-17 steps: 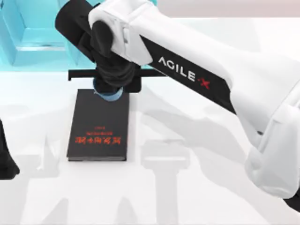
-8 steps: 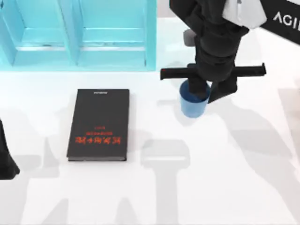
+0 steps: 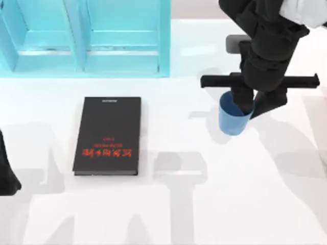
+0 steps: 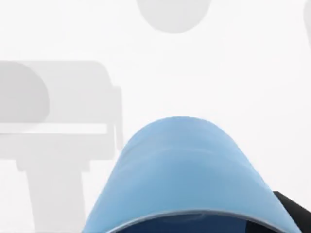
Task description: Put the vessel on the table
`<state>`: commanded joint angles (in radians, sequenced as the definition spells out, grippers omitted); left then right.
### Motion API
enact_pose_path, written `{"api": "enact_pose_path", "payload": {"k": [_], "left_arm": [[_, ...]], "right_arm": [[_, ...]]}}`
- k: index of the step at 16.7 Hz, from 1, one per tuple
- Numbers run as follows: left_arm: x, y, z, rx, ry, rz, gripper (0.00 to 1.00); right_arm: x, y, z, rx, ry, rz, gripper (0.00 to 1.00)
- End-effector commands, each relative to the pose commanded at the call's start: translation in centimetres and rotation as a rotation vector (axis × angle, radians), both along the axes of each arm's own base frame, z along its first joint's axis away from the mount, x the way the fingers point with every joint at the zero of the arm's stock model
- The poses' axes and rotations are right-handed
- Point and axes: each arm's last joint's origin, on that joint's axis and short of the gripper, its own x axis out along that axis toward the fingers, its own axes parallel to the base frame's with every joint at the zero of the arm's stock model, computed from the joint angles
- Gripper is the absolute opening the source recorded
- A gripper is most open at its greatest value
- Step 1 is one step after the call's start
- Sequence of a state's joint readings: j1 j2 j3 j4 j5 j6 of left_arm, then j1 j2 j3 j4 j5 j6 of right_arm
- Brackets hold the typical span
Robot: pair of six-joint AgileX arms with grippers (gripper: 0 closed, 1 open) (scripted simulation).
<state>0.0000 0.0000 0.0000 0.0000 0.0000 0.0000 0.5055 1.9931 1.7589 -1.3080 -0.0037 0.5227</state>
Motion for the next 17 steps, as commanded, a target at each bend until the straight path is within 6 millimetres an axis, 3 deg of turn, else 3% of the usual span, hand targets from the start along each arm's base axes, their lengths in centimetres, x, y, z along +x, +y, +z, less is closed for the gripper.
{"api": "enact_pose_path", "payload": {"k": [3, 9, 14, 17], "left_arm": [[0.0, 0.0, 0.0, 0.0, 0.0, 0.0, 1.0], [0.0, 0.0, 0.0, 0.0, 0.0, 0.0, 1.0], [0.0, 0.0, 0.0, 0.0, 0.0, 0.0, 1.0], [0.0, 0.0, 0.0, 0.0, 0.0, 0.0, 1.0]], "right_arm": [[0.0, 0.2, -1.0, 0.001, -0.002, 0.005, 0.0], [0.1, 0.8, -5.7, 0.004, -0.001, -0.002, 0.0], [0.1, 0.8, -6.3, 0.004, 0.0, -0.003, 0.0], [0.1, 0.8, -6.3, 0.004, 0.0, -0.003, 0.23]]}}
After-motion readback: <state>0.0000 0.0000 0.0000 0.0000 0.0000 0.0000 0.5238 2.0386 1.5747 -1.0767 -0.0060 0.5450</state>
